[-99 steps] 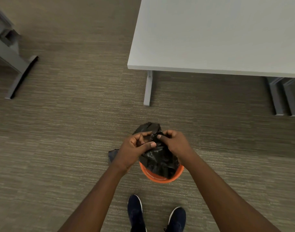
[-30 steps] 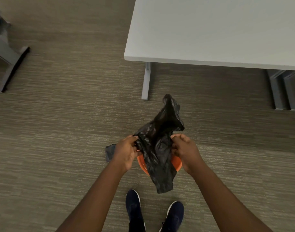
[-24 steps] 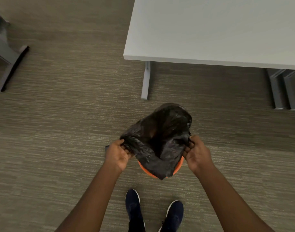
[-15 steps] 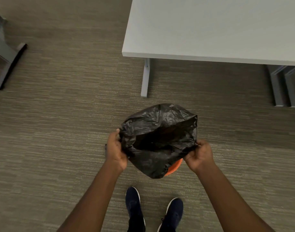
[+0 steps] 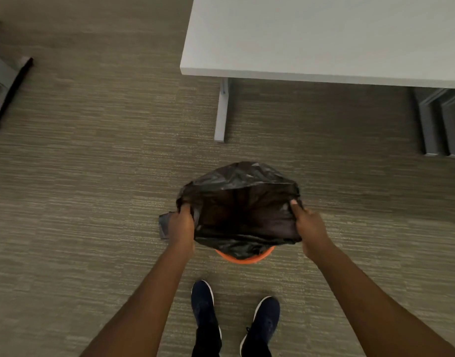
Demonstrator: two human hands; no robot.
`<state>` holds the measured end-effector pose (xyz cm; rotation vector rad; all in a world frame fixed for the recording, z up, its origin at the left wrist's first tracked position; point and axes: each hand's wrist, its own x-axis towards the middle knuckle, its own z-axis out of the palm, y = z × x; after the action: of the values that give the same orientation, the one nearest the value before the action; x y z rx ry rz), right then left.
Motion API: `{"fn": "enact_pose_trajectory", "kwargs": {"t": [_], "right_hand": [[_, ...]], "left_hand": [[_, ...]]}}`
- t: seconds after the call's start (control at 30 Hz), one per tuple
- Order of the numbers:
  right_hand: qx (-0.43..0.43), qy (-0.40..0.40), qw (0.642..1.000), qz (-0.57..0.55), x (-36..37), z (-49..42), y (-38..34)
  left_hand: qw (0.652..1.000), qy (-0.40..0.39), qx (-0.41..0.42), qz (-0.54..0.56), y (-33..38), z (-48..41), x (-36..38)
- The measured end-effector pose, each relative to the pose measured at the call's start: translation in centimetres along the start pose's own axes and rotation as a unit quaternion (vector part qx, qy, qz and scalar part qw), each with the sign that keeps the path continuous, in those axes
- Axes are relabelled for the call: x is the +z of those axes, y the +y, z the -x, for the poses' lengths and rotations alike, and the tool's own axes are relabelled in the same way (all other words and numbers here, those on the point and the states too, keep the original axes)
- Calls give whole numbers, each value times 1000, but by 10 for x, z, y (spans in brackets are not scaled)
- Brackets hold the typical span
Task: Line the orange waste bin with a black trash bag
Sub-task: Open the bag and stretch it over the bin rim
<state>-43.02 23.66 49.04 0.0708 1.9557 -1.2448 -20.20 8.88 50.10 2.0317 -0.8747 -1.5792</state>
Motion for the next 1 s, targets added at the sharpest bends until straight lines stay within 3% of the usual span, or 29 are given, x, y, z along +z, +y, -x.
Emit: {"fn": "enact_pose_trajectory", "kwargs": {"t": [0.13, 0.3, 0.47, 0.67, 0.77, 1.0], "right_hand": [[6, 40, 999, -21, -8, -6, 12], [22, 31, 999, 8, -23, -11, 37], [6, 9, 997, 79, -36, -19, 55], [60, 11, 994, 90, -32, -36, 76], [60, 29, 992, 107, -24, -46, 80], [36, 81, 985, 150, 6, -77, 77]], "left_hand": [[1000, 24, 0, -17, -16, -14, 4], [996, 26, -87, -16, -36, -27, -7], [985, 12, -135, 102, -46, -31, -7], [971, 1, -170, 166, -60, -42, 5], [974, -28, -185, 126, -62, -56, 11], [991, -36, -127, -38, -65, -119, 15]]}}
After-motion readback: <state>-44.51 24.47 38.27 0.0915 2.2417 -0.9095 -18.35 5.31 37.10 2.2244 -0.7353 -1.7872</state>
